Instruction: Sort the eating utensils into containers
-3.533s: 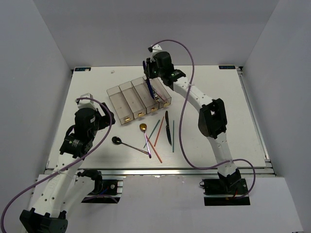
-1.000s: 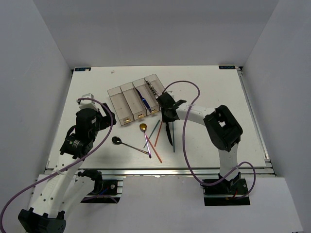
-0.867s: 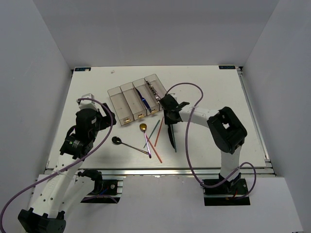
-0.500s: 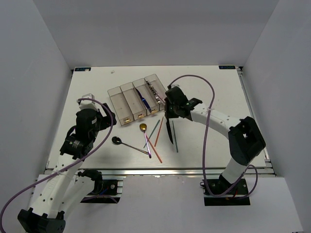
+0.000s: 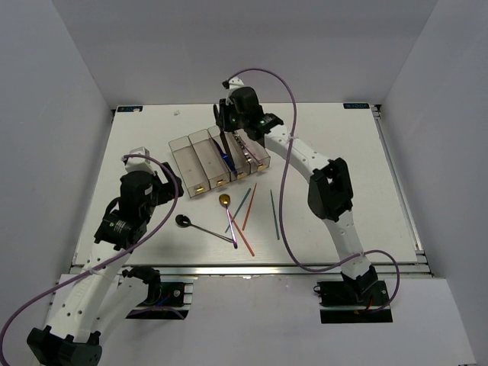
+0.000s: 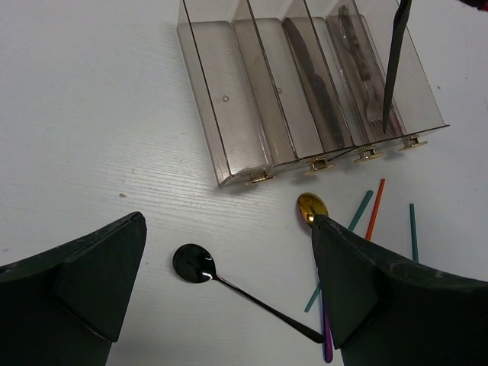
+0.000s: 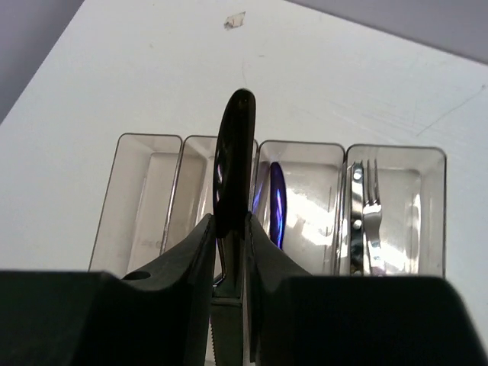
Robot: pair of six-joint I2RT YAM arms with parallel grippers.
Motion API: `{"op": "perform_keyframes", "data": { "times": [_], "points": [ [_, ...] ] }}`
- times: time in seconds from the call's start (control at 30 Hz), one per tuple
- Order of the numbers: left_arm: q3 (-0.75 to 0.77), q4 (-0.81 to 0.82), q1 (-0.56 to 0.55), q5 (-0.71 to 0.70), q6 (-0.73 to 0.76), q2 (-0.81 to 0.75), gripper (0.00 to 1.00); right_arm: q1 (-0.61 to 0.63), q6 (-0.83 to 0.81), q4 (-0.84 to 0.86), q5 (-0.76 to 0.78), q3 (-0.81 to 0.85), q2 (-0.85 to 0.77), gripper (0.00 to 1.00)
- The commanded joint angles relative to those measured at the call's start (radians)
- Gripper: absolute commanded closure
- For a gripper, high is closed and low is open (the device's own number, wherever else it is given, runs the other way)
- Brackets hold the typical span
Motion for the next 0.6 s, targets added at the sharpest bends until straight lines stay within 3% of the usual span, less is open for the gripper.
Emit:
{"op": "perform_keyframes", "data": {
  "times": [0.0, 0.1, 0.33, 0.43, 0.47, 0.53, 0.57],
  "points": [
    [-0.002, 0.000, -0.005, 0.002, 0.000, 0.006, 0.02, -0.011, -0.078, 0.037, -0.018, 0.130, 0.025, 1.00],
    [-0.002, 0.003, -0.005, 0.017, 0.005, 0.013, 0.02, -0.022, -0.118, 0.137, -0.016, 0.043, 0.025, 1.00],
    [-0.002, 0.009, -0.005, 0.039, 0.012, 0.018, 0.02, -0.028, -0.138, 0.166, -0.033, -0.029, 0.044, 1.00],
    [-0.002, 0.008, -0.005, 0.039, 0.012, 0.019, 0.02, -0.026, -0.130, 0.186, -0.021, -0.080, 0.031, 0.82],
    [-0.002, 0.008, -0.005, 0.039, 0.012, 0.019, 0.02, -0.028, -0.127, 0.183, -0.019, -0.080, 0.031, 0.65],
    [-0.002, 0.008, -0.005, 0.037, 0.012, 0.019, 0.02, -0.028, -0.126, 0.151, -0.018, -0.048, 0.039, 0.55],
    [-0.002, 0.008, -0.005, 0.034, 0.012, 0.019, 0.02, -0.026, -0.126, 0.135, -0.016, -0.030, 0.041, 0.42]
  ]
}}
